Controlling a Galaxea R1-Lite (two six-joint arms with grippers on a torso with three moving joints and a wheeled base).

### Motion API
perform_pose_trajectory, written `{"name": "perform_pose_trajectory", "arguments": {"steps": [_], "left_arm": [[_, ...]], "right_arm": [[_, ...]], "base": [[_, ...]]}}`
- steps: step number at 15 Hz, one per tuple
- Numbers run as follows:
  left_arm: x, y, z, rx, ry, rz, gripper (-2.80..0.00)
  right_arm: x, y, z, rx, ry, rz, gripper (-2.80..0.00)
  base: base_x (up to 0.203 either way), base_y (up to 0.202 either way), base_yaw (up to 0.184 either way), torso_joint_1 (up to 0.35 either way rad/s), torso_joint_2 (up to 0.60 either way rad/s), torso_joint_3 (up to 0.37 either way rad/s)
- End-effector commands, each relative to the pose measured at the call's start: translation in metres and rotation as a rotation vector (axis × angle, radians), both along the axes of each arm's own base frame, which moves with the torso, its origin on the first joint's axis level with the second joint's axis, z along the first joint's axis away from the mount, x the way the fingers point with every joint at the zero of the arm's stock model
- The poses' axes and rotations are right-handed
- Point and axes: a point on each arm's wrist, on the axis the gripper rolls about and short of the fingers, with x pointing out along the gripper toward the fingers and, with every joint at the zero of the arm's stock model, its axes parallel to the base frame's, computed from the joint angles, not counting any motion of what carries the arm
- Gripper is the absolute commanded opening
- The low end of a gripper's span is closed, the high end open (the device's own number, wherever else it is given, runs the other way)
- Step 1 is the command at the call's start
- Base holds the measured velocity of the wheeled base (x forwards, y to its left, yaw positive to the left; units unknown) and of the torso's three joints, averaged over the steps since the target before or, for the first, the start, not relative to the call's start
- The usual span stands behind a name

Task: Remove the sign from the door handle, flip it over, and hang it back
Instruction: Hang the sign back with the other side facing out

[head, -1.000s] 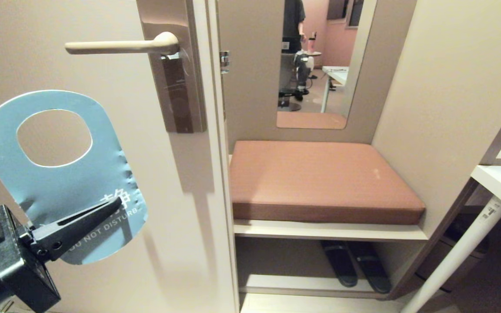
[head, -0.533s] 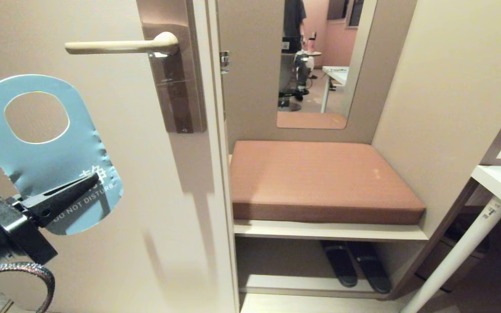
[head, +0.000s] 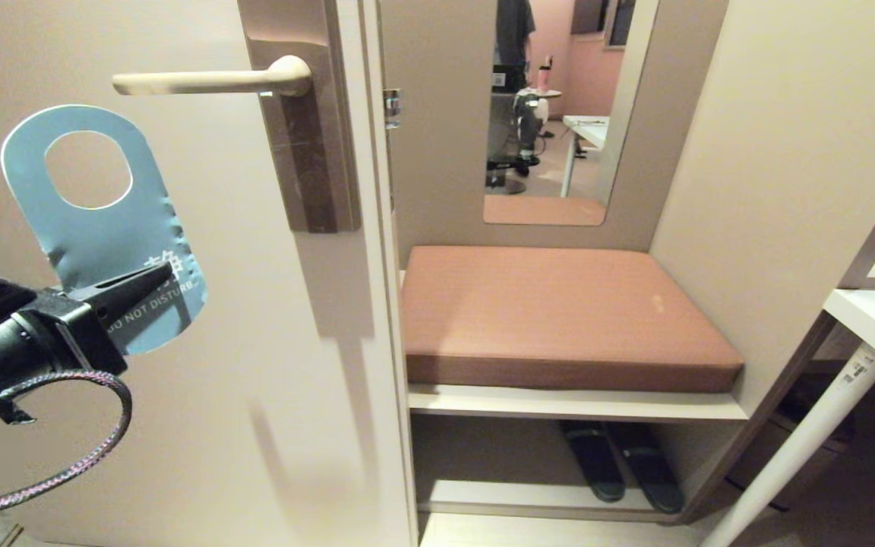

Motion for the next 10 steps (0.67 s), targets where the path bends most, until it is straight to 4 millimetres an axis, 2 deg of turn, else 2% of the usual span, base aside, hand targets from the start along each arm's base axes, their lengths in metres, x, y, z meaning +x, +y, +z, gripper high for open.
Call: {"name": "perform_pose_trajectory", "arguments": {"steps": [1, 6, 10], "left_arm": [[0.011, -0.002, -0.001, 0.004, 0.020, 0.003, -2.80], [0.017, -0.003, 0.000, 0.006, 0.025, 0.006, -2.80], [0.020, 0.008, -0.001, 0.007, 0.027, 0.066, -2.80]], "right_arm": [[0.000, 0.000, 0.000, 0.000, 0.004, 0.000, -2.80], [0.000, 0.000, 0.000, 0.000, 0.004, -0.001, -2.80], [0.000, 0.000, 0.000, 0.000, 0.004, 0.001, -2.80]], "base": [[0.000, 0.000, 0.000, 0.000, 0.00, 0.000], [0.000, 0.000, 0.000, 0.000, 0.00, 0.000], [0.000, 0.000, 0.000, 0.000, 0.00, 0.000]]}}
